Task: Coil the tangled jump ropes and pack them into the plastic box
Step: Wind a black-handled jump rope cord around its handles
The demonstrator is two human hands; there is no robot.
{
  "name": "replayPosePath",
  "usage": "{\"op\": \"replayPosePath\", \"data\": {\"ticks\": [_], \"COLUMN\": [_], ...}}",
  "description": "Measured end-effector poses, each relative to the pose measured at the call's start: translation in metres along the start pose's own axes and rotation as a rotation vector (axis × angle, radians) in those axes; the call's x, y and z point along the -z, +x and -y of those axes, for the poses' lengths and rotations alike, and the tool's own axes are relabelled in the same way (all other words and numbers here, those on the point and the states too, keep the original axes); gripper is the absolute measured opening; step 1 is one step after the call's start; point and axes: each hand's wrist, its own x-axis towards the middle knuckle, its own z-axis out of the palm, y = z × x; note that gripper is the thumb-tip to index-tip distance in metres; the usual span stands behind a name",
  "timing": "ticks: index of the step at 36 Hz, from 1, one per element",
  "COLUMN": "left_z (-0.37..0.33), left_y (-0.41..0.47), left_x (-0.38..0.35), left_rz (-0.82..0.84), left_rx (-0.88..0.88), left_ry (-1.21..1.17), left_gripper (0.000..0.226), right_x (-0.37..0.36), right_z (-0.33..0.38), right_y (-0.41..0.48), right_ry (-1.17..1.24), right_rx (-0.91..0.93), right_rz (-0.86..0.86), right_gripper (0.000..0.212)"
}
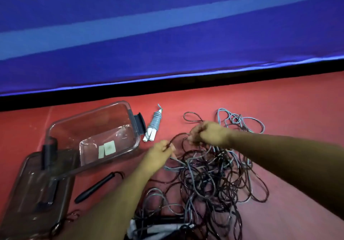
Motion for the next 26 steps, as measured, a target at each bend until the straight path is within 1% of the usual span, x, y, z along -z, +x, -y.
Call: {"op": "replayPosePath", "data": {"ticks": [1,3,5,7,10,11,13,15,17,18,19,20,22,23,26], "left_z": [-0.016,-0.042,-0.073,-0.105,-0.144,-0.160,-0.180,-0.208,-0.230,-0.241,-0.247,-0.255,-0.266,-0.265,-0.249], "left_y": [-0.009,-0.021,-0.034,-0.047,-0.061,-0.072,-0.083,-0.103,-0.116,-0.124,-0.128,-0.137,-0.154,-0.159,-0.170], "left_x": [0.004,0.009,0.013,0.018,0.019,0.018,0.014,0.009,0.004,0.002,0.000,-0.002,-0.005,-0.002,0.010], "left_rz": [0.025,0.055,0.024,-0.021,0.008,0.038,0.094,0.110,0.122,0.132,0.149,0.167,0.195,0.211,0.181], "left_rx": [-0.001,-0.012,-0.090,-0.156,-0.202,-0.233,-0.300,-0.391,-0.451,-0.480,-0.507,-0.536,-0.553,-0.539,-0.485], "left_ry": [-0.056,-0.098,-0.019,0.024,-0.115,-0.169,-0.258,-0.255,-0.212,-0.204,-0.212,-0.212,-0.162,-0.125,0.014], "left_gripper": [0.014,0.016,0.023,0.017,0.022,0.026,0.043,0.064,0.070,0.068,0.061,0.047,0.013,0.006,0.024], "right_x": [0.009,0.024,0.034,0.039,0.043,0.045,0.047,0.049,0.049,0.049,0.048,0.047,0.050,0.053,0.065], "right_z": [0.012,0.032,0.056,0.078,0.113,0.126,0.148,0.170,0.190,0.201,0.210,0.219,0.235,0.241,0.256], "right_y": [-0.016,-0.039,-0.071,-0.101,-0.137,-0.153,-0.172,-0.204,-0.225,-0.238,-0.245,-0.257,-0.278,-0.282,-0.306], "right_ry": [0.051,0.194,0.384,0.505,0.633,0.683,0.837,0.934,1.024,1.056,1.086,1.101,1.104,1.141,1.266], "right_rx": [0.031,0.088,0.129,0.203,0.339,0.370,0.408,0.460,0.488,0.494,0.506,0.520,0.529,0.550,0.582], "right_rz": [-0.034,-0.078,-0.085,-0.113,-0.232,-0.257,-0.219,-0.169,-0.125,-0.144,-0.137,-0.152,-0.219,-0.228,-0.354], "right_gripper": [0.026,0.023,0.020,0.018,0.017,0.018,0.024,0.029,0.032,0.033,0.034,0.034,0.034,0.034,0.034]}}
